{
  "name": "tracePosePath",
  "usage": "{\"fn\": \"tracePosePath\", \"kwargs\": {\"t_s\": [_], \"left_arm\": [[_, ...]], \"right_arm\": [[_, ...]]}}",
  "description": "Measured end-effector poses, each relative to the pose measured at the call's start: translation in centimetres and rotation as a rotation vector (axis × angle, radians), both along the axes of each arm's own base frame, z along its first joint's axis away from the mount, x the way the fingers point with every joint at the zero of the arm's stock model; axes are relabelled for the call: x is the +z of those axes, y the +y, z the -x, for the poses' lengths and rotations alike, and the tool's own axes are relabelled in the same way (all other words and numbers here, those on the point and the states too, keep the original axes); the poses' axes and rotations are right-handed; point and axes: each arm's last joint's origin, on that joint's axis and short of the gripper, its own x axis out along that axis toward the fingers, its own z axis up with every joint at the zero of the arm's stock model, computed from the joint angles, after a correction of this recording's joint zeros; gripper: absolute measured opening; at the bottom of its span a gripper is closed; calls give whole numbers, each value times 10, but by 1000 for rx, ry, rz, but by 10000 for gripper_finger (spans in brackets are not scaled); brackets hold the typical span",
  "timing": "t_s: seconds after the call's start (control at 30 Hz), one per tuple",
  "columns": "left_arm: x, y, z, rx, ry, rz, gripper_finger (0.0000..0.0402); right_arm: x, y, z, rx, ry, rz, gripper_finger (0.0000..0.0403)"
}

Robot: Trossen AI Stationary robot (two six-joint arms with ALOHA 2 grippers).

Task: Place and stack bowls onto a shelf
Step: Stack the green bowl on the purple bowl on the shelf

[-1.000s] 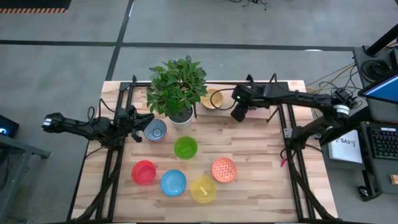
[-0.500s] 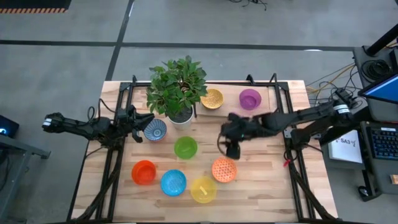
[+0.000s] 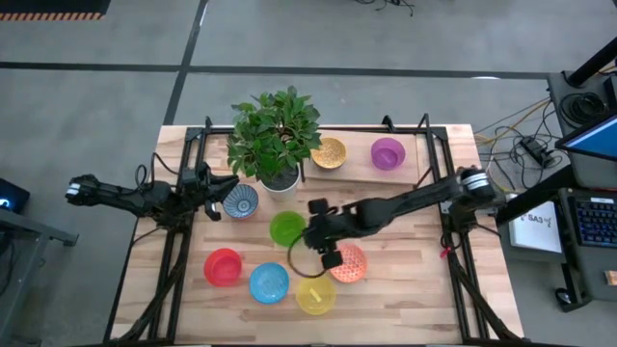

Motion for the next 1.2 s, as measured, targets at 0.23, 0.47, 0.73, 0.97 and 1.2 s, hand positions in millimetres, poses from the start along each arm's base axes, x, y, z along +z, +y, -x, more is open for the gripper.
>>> {"fn": "tracePosePath", "kwargs": {"t_s": [0.23,0.47,0.73,0.97,1.2], "left_arm": [[0,0,0,0,2,0,38],[-1,0,0,0,8,-2,38],[-2,0,-1,-1,17,-1,38],[-3,-1,-3,-2,26,4,38],[-3,-1,-3,-4,19,18,38]], "right_arm": [[-33,5,-33,76,58,65,164],[-66,-6,-54,67,121,87,157],[-83,-18,-62,86,164,14,109],[-83,-18,-62,114,167,6,16],[-62,-9,-52,144,162,6,9]]}}
